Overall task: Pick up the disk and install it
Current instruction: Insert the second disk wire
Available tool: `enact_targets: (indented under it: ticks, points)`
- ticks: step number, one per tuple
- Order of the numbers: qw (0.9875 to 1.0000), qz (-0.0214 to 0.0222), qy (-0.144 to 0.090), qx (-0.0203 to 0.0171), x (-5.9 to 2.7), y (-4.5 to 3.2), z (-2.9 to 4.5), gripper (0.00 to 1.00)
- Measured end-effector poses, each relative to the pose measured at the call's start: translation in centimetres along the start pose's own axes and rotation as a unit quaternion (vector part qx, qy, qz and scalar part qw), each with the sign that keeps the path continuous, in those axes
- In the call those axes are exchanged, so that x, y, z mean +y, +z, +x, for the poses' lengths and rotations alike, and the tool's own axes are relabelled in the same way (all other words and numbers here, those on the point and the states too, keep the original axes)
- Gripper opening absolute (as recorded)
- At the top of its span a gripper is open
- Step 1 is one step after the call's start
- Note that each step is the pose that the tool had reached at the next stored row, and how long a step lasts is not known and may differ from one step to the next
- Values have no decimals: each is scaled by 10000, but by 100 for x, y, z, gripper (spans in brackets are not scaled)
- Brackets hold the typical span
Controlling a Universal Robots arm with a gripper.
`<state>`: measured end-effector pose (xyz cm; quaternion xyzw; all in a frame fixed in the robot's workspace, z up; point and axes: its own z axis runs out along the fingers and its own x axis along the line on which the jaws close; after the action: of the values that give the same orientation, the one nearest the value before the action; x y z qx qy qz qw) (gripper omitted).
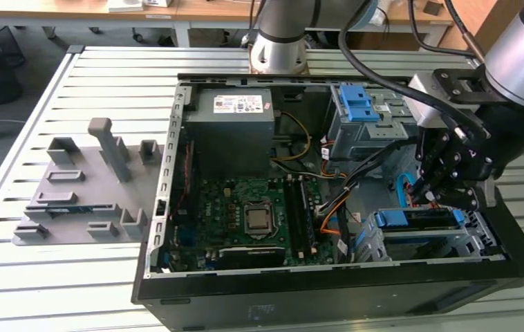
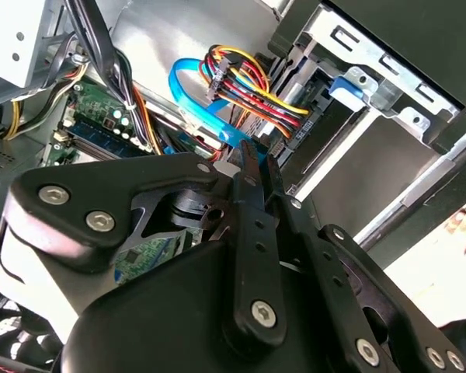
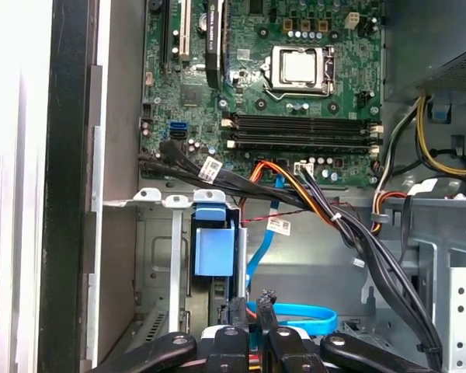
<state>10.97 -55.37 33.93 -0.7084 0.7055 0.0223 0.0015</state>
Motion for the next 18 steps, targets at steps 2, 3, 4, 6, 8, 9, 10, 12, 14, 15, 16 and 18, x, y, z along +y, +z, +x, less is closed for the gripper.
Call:
enact_targets:
  ticks: [2, 3, 4, 6, 8, 9, 10, 12, 14, 15, 16, 18]
  points:
    - [10000, 2, 0, 1, 1, 3, 6, 17]
    - [10000, 3, 0, 1, 1, 5, 12, 17]
    - [10000, 5, 0, 1, 2, 9, 21, 17]
    - [10000, 9, 0, 0, 3, 14, 35, 17]
    - [10000, 12, 0, 1, 4, 19, 48, 17]
    - [10000, 14, 0, 1, 5, 22, 53, 17]
    - [10000, 15, 0, 1, 5, 24, 58, 17]
    - [10000, 18, -1, 0, 6, 27, 66, 17]
    - [10000, 19, 0, 1, 6, 28, 73, 17]
    - [10000, 19, 0, 1, 6, 29, 76, 17]
    - [10000, 19, 0, 1, 6, 30, 79, 17]
    - [10000, 20, 0, 1, 6, 31, 86, 17]
